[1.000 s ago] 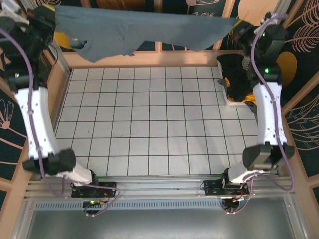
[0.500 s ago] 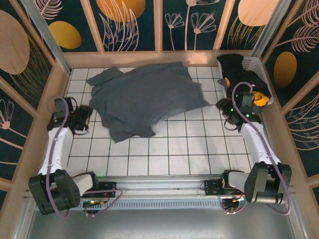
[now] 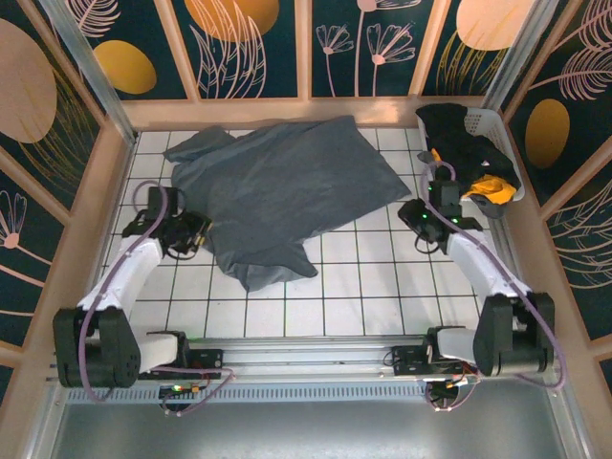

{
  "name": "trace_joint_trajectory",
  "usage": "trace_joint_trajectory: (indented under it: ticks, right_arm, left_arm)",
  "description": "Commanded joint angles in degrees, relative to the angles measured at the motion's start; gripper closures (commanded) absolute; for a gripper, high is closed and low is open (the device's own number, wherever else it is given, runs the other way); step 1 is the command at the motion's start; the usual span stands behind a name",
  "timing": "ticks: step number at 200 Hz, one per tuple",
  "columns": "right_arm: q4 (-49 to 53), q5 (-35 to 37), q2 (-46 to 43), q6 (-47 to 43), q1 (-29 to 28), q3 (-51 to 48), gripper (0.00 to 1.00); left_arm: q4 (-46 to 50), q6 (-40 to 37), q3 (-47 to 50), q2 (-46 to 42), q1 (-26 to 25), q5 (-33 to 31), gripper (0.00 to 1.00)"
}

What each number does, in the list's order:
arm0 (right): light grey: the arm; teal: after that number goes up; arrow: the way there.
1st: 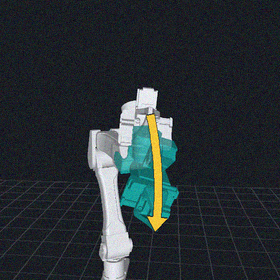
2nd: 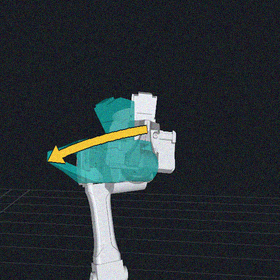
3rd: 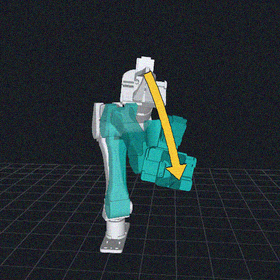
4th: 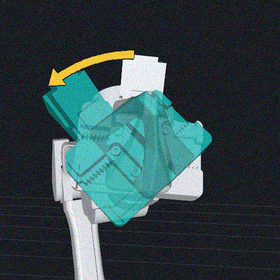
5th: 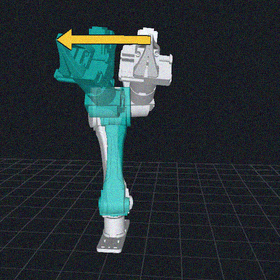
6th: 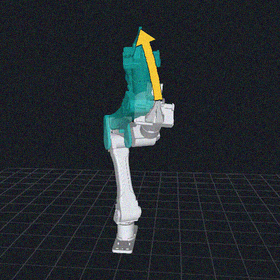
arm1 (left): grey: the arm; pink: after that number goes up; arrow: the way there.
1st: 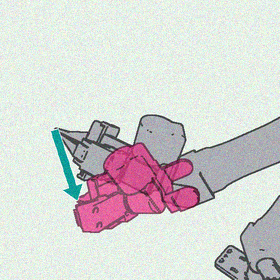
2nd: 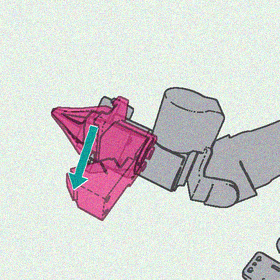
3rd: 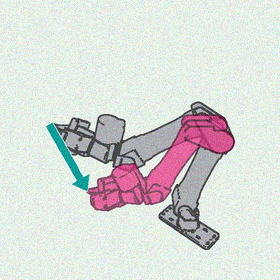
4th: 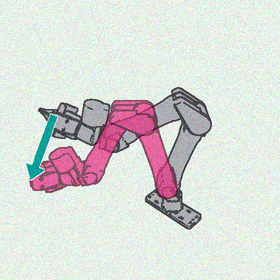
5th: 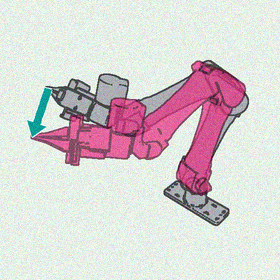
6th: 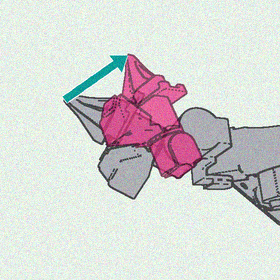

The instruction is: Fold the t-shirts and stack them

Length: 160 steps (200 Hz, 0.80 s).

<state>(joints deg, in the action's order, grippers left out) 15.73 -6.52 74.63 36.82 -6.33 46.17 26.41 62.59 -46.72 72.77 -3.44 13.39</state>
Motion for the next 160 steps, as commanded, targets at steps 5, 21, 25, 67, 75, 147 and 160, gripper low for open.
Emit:
trace_joint_trajectory:
  ticks: [5, 21, 25, 67, 75, 147, 160]
  right_arm:
    - [-7.8, -0.7, 8.8, -3.2, -3.4, 6.4, 0.66]
    - [-9.3, -0.5, 15.0, -3.8, -3.5, 10.5, 0.68]
    - [-9.5, -0.3, 16.4, -4.0, -3.5, 11.6, 0.69]
    - [-2.1, 2.9, 35.5, -7.1, -3.6, 27.8, 0.74]
    - [1.7, 4.4, 39.5, -7.1, -3.5, 31.8, 0.75]
    - [26.0, 12.8, 48.2, -3.2, -2.9, 37.6, 0.8]
    - [25.5, 12.5, 44.0, -2.2, -2.7, 31.2, 0.81]
  left_arm:
    - [-7.8, 9.9, 0.1, 5.0, -5.2, 1.8, 0.64]
    - [-12.1, 12.0, -0.4, 9.3, -7.5, 2.8, 0.65]
    - [-12.5, 12.1, -1.1, 10.5, -7.9, 2.8, 0.65]
    - [-12.4, 9.8, -7.9, 21.7, -8.5, -0.7, 0.66]
    - [-11.6, 9.3, -8.7, 23.5, -8.4, -1.6, 0.66]
    - [-7.2, 5.6, -5.3, 23.4, -5.3, -4.2, 0.66]
    - [-6.6, 4.4, -4.0, 22.7, -4.3, -3.6, 0.66]
